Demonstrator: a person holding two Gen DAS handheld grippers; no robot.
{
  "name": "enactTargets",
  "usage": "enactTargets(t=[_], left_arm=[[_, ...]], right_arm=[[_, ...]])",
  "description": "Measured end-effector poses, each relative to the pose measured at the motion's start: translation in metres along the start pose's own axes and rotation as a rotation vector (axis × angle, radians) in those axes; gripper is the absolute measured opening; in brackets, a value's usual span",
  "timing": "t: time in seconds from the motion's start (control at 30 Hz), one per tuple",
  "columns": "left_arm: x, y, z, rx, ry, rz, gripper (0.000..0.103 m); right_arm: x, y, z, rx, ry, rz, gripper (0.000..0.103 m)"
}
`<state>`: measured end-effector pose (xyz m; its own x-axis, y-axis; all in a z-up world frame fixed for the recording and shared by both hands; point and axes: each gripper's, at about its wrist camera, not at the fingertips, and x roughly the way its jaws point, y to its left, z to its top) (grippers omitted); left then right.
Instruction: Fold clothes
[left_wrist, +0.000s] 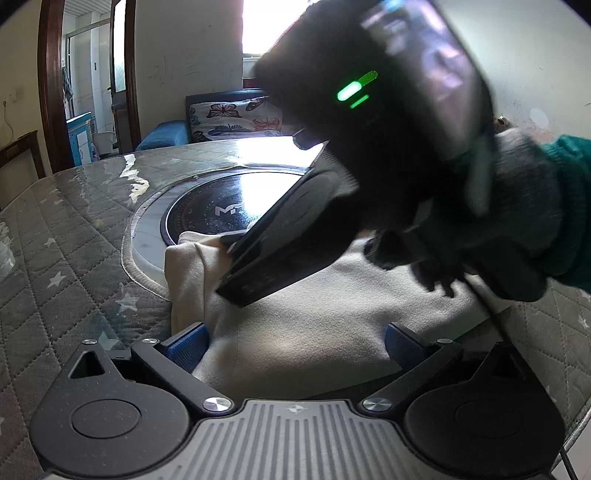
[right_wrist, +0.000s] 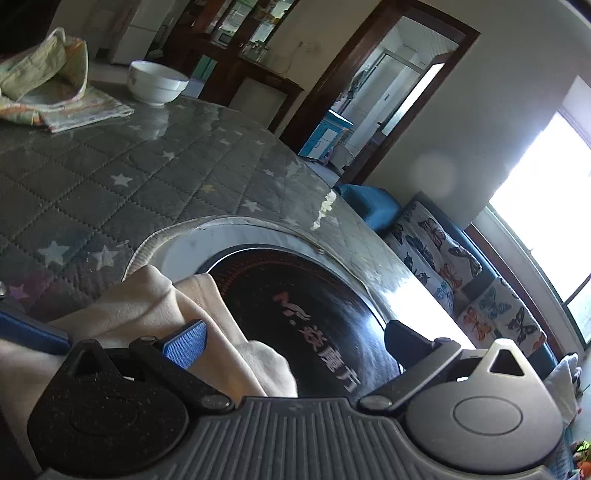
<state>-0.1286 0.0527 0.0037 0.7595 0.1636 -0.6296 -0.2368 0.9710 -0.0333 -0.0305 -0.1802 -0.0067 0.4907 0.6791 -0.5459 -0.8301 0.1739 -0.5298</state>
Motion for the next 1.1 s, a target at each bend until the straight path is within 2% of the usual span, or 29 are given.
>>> enactTargets(t=[0.17,0.4,0.57,0.8,1.1], left_arm=[[0.0,0.0,0.0,-0.002,0.0,0.0,0.103],[0.0,0.001,0.001,-0.002,0.006,0.0,0.103],[-0.003,-0.001,0.002,-0.003,0.007,0.012,0.103],[-0.012,0.001,0.003,-0.011,0.008,0.042,0.103],[-0.023,0.014,0.006,-0.03,-0.008,0.109,0.103]], right_arm=[[0.017,0.002,0.002,0.035,0.028,0.043,0.103],[0.008,-0.006,0.004,0.058,0.019,0.051,0.103],[-0.017,-0.026,0.0,0.115,-0.007,0.023,0.103],[-0.06,-0.055,-0.026,0.224,-0.023,0.002,0.103],[-0.11,-0.058,-0.066,0.307,-0.016,0.043,0.103]])
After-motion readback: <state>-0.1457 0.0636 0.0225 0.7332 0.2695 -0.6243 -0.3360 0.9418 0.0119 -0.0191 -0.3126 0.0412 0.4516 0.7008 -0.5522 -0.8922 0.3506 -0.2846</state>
